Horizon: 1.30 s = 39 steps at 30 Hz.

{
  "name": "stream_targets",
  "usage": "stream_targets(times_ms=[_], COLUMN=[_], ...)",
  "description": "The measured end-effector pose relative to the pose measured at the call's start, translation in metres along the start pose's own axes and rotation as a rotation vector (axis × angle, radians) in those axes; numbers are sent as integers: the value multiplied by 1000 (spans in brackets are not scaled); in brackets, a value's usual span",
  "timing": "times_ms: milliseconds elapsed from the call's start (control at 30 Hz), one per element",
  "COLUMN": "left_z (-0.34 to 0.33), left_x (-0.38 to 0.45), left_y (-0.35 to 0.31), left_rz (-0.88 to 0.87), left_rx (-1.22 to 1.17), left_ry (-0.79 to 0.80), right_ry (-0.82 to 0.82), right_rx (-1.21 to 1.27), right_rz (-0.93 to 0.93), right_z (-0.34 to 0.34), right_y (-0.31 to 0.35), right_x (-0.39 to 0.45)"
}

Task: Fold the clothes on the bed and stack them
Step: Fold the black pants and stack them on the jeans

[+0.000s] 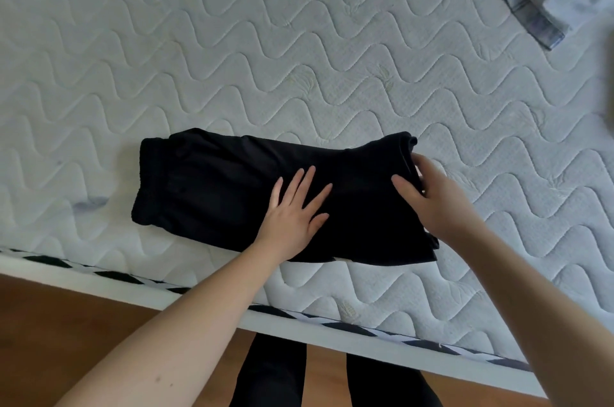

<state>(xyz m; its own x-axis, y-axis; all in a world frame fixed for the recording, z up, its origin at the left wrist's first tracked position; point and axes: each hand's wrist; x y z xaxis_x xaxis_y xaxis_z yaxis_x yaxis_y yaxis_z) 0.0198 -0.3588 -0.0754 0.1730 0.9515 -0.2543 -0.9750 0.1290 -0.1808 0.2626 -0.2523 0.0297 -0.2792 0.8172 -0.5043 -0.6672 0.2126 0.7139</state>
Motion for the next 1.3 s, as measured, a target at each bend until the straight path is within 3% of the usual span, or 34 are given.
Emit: stream_targets(times_ms=[33, 100, 200, 333, 533, 667, 867, 967, 1100, 1300], left_z=[6, 25, 62, 91, 114, 123, 117, 111, 96, 97], left_x=[0, 0, 8, 13, -13, -27, -39, -42, -43, -55], left_y=[1, 5, 9, 32, 106, 157, 200, 204, 204, 215], left_rz=[-7, 65, 317, 581, 680, 668, 668, 713, 782, 799], left_rx=[-151, -667, -1449, -1669, -1947, -2019, -1960, -1979, -1699, -1567], left_ry=[-46, -83, 47, 247, 113, 152, 264, 259, 102, 16], right_ry=[16, 52, 87, 108, 116, 150, 328, 179, 11, 369], right_rx=[12, 14, -14, -28, -86, -75, -33, -47, -64, -399], right_rz=[17, 61, 143, 192, 227, 207, 143, 213, 161, 207], right_z=[-4, -17, -42, -82, -146, -189, -231, -228, -210, -198], right_y=[11, 34, 70, 113, 164, 186, 197, 194, 179, 152], right_x=[-1, 1, 7, 22, 46, 60, 67, 81, 112, 134])
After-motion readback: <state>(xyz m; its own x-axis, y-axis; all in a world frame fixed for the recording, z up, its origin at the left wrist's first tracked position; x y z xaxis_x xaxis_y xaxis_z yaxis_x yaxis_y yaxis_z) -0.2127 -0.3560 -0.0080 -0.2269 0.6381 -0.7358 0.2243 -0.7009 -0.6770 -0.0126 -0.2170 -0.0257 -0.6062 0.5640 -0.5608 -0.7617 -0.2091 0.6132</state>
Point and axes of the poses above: each hand's wrist, its own x-axis towards the middle knuckle, its own z-axis out of the back of the hand, y = z × x, and after that the axes turned 1 degree about y, right-handed
